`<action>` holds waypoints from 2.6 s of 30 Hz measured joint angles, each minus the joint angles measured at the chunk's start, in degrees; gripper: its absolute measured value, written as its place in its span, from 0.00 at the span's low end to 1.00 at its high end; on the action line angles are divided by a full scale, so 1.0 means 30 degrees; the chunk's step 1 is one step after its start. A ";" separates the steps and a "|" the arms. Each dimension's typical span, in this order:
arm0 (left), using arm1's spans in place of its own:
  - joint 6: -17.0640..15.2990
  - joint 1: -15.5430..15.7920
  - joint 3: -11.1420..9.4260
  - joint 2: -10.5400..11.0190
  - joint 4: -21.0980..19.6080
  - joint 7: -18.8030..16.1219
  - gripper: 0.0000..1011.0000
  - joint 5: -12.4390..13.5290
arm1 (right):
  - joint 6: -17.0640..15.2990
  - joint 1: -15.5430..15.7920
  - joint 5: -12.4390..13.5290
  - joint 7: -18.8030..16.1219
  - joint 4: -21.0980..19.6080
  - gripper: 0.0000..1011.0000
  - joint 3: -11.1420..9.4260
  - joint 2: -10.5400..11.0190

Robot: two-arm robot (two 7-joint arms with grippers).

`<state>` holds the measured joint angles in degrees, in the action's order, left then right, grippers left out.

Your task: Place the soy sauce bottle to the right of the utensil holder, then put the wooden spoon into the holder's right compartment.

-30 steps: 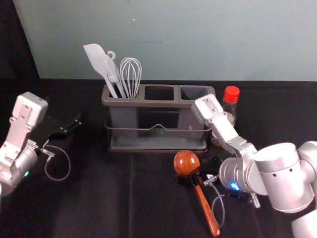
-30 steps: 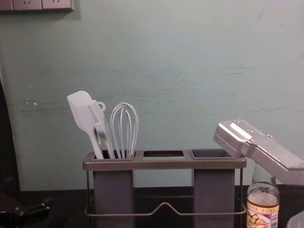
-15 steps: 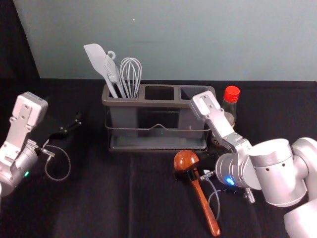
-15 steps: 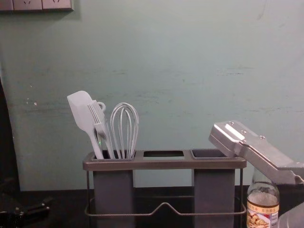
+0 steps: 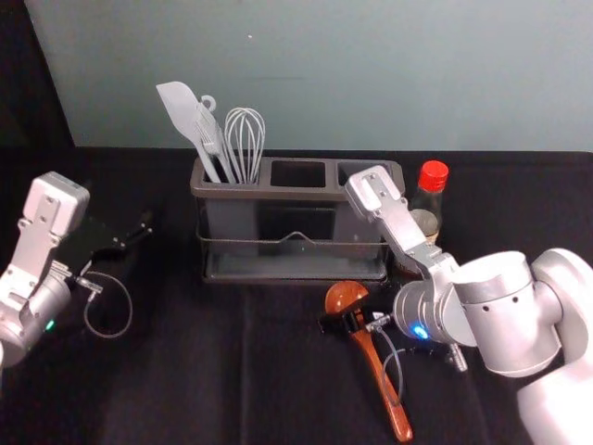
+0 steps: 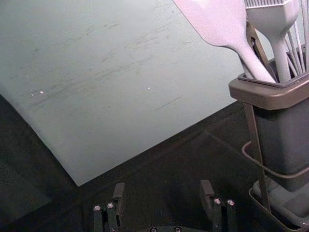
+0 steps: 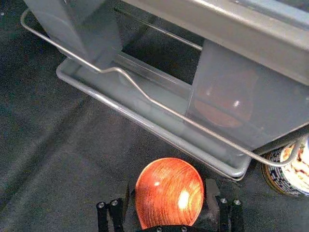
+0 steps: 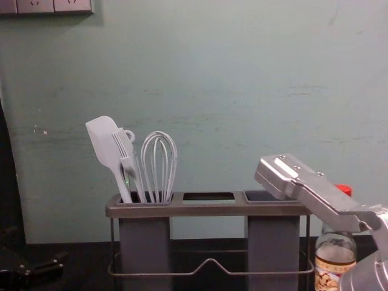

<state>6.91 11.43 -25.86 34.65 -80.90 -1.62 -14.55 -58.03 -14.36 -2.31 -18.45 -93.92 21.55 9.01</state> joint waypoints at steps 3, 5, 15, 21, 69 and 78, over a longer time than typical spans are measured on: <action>0.0000 -0.0001 -0.0001 0.0000 0.0000 0.0001 0.99 0.0001 | -0.0056 -0.0164 -0.0227 -0.0064 0.0237 0.99 0.0050 -0.0113; 0.0000 0.0000 -0.0001 0.0000 0.0000 0.0000 0.99 0.0000 | -0.0076 -0.0198 -0.0294 -0.0120 0.0288 0.99 0.0063 -0.0150; 0.0000 0.0000 -0.0001 0.0000 0.0000 0.0000 0.99 0.0001 | -0.0195 -0.0352 -0.0812 -0.0344 0.0513 0.99 0.0100 -0.0312; -0.0001 0.0001 0.0000 0.0000 0.0000 0.0000 0.99 0.0001 | -0.0081 -0.0359 -0.1001 -0.0532 0.0651 0.99 -0.0029 -0.0414; 0.0000 0.0001 -0.0001 0.0000 0.0000 0.0000 0.99 0.0000 | 0.3846 0.4720 -0.3064 -0.1267 -0.6678 0.83 -0.1714 0.1696; 0.0000 0.0001 -0.0001 0.0000 0.0000 0.0000 0.99 0.0001 | 1.1576 0.8064 -0.2964 0.0742 -0.8213 0.83 -0.3617 0.1719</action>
<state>6.91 11.43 -25.86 34.65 -80.90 -1.62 -14.55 -23.30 9.84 -11.21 -16.22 -118.56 10.70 14.17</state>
